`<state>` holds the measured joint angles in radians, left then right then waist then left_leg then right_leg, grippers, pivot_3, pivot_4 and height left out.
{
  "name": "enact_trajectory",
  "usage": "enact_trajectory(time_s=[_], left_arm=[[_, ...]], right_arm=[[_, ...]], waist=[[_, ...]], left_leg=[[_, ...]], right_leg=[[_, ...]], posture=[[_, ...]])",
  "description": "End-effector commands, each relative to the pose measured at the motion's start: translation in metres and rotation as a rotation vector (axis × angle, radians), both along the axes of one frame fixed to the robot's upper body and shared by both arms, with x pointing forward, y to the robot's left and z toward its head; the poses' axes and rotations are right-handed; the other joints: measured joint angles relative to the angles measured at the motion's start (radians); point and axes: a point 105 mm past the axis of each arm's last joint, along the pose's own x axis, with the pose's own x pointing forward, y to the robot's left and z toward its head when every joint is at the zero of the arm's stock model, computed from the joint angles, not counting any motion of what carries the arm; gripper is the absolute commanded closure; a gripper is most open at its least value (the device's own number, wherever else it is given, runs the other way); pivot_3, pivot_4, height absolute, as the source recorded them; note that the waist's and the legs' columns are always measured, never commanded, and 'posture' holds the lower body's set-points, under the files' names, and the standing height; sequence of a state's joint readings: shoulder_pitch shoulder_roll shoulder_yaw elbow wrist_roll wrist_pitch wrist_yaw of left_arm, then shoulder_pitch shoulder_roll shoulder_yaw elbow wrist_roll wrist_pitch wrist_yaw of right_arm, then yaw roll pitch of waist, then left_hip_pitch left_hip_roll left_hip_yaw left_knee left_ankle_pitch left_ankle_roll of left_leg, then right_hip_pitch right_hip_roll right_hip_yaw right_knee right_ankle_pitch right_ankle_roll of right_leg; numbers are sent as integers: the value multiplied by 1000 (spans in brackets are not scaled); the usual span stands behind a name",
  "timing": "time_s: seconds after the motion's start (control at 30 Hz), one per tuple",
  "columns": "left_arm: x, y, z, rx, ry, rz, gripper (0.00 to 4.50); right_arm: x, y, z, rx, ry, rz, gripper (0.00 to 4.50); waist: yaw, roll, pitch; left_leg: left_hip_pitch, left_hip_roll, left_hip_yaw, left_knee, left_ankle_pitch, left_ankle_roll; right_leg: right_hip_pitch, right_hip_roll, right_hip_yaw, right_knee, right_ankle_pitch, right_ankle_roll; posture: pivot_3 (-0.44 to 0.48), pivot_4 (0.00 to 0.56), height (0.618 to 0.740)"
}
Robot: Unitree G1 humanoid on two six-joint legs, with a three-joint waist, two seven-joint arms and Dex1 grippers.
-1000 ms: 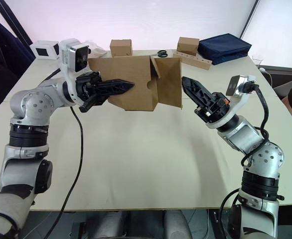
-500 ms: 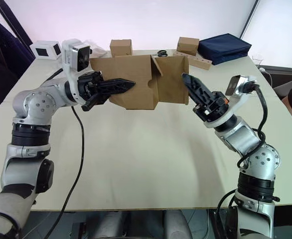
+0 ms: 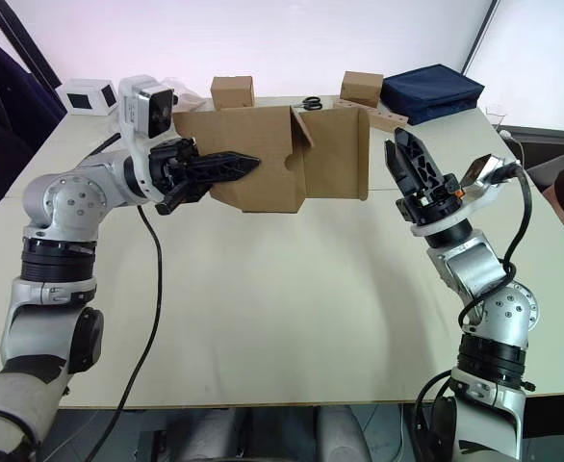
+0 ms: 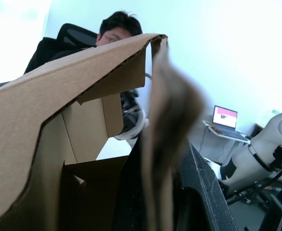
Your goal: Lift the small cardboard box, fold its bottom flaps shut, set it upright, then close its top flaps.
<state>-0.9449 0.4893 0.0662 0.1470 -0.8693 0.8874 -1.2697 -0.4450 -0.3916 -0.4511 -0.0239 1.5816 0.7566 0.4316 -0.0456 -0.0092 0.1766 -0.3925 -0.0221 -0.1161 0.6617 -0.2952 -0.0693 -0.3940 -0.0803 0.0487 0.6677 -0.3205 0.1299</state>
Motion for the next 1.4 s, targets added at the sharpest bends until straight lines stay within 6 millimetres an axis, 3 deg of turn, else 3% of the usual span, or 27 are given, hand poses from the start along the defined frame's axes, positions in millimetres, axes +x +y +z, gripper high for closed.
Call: enact_trajectory(time_s=[0.03, 0.33, 0.53, 0.8, 0.97, 1.07, 1.2, 1.4], left_arm=[[-7, 3, 16, -31, -63, -20, 4500], [-1, 2, 16, -33, -58, 8, 4500], [1, 1, 18, -40, -54, 9, 4500], [-1, 2, 20, -48, -57, -3, 4500], [-2, 3, 22, -52, -57, -6, 4500], [-2, 3, 21, -51, -57, -8, 4500], [-3, 3, 22, -52, -59, -10, 4500], [-4, 3, 22, -47, -59, -10, 4500]], right_arm=[[-10, 16, 14, -51, -79, 84, 1817], [-37, 51, 22, -112, -152, 227, 1817], [-40, 55, 19, -127, -150, 223, 1817], [-35, 22, 30, 43, -174, 136, 1817], [-26, 10, 22, 81, -131, 77, 1817], [-20, 10, 18, 78, -106, 67, 2608], [-10, 9, 12, 55, -71, 47, 4131], [-20, 26, 16, 5, -117, 140, 4131]], waist=[[0, 0, 0], [1, 0, 0], [1, 0, 0], [0, 0, 0], [0, 0, 0], [0, 0, 0], [-1, 0, 0], [-1, 0, 0]], left_leg=[[0, 0, 0, 0, 0, 0], [0, 0, 0, 0, 0, 0], [0, 0, 0, 0, 0, 0], [0, 0, 0, 0, 0, 0], [0, 0, 0, 0, 0, 0], [0, 0, 0, 0, 0, 0], [0, 0, 0, 0, 0, 0], [0, 0, 0, 0, 0, 0]], right_leg=[[0, 0, 0, 0, 0, 0], [0, 0, 0, 0, 0, 0], [0, 0, 0, 0, 0, 0], [0, 0, 0, 0, 0, 0], [0, 0, 0, 0, 0, 0], [0, 0, 0, 0, 0, 0], [0, 0, 0, 0, 0, 0], [0, 0, 0, 0, 0, 0]], posture=[[0, 150, 740], [0, 150, 740], [0, 150, 740], [0, 150, 740], [0, 150, 740], [0, 150, 740], [0, 150, 740], [0, 150, 740]])
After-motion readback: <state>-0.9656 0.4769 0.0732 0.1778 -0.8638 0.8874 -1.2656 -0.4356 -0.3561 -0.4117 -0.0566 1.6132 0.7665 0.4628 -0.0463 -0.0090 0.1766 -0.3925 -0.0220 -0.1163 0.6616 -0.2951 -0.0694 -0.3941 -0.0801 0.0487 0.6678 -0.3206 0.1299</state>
